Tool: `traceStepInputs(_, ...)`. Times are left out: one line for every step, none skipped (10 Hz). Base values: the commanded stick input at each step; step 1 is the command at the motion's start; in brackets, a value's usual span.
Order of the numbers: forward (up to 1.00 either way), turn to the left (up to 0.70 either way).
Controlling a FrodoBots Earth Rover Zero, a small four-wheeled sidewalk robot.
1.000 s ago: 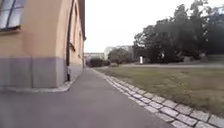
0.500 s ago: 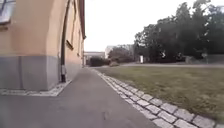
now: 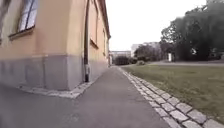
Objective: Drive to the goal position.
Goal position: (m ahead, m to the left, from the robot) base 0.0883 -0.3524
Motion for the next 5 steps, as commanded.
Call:
traceStepInputs(0.0,0.0)
traceStepInputs(0.0,0.0)
traceStepInputs(0.0,0.0)
traceStepInputs(0.0,0.0)
traceStepInputs(0.0,0.0)
